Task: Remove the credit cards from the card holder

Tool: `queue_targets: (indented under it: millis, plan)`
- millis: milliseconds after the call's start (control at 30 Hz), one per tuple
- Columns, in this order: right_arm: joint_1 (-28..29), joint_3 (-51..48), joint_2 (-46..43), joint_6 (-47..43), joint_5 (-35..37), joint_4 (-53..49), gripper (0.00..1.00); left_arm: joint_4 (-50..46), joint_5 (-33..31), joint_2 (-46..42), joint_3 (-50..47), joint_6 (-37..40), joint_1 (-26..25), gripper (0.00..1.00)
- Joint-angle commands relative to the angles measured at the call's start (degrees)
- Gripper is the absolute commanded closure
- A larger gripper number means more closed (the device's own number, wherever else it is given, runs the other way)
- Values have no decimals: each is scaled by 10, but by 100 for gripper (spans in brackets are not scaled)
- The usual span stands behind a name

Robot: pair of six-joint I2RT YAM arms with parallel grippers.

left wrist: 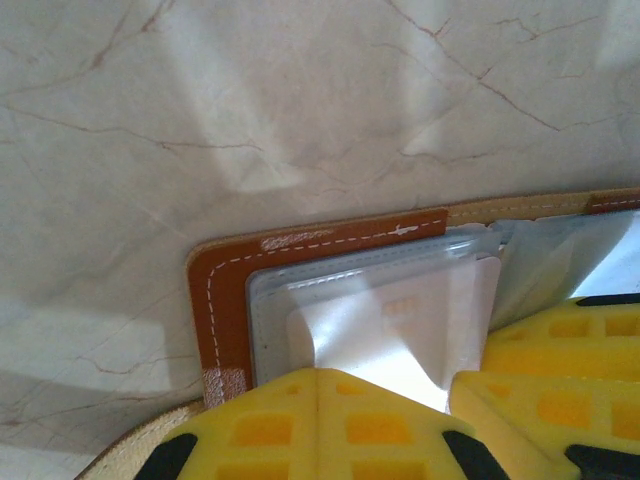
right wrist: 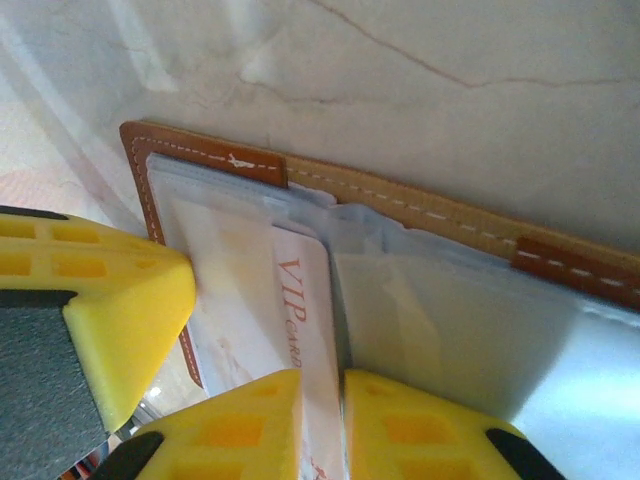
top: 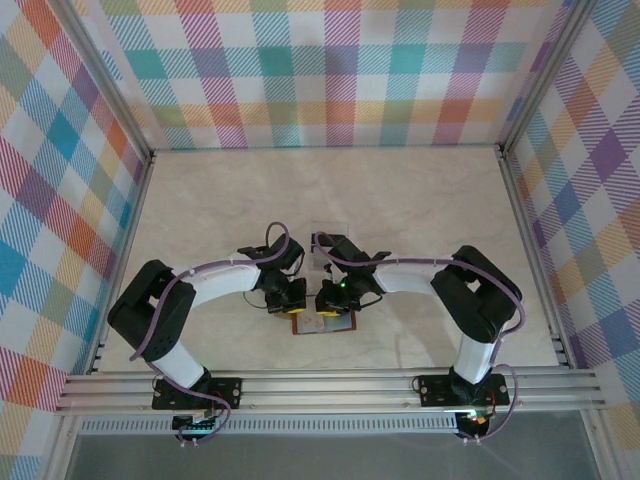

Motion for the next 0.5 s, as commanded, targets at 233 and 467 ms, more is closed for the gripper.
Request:
queue_targets:
  millis: [233, 467]
  plan:
    - [-3, -14, -12, -3, -9, 8, 93, -29, -31, 21, -9, 1, -16, 96]
    - [-6, -19, -46, -7, 46, -65, 97, -40, -43, 22, -3, 8, -17, 96]
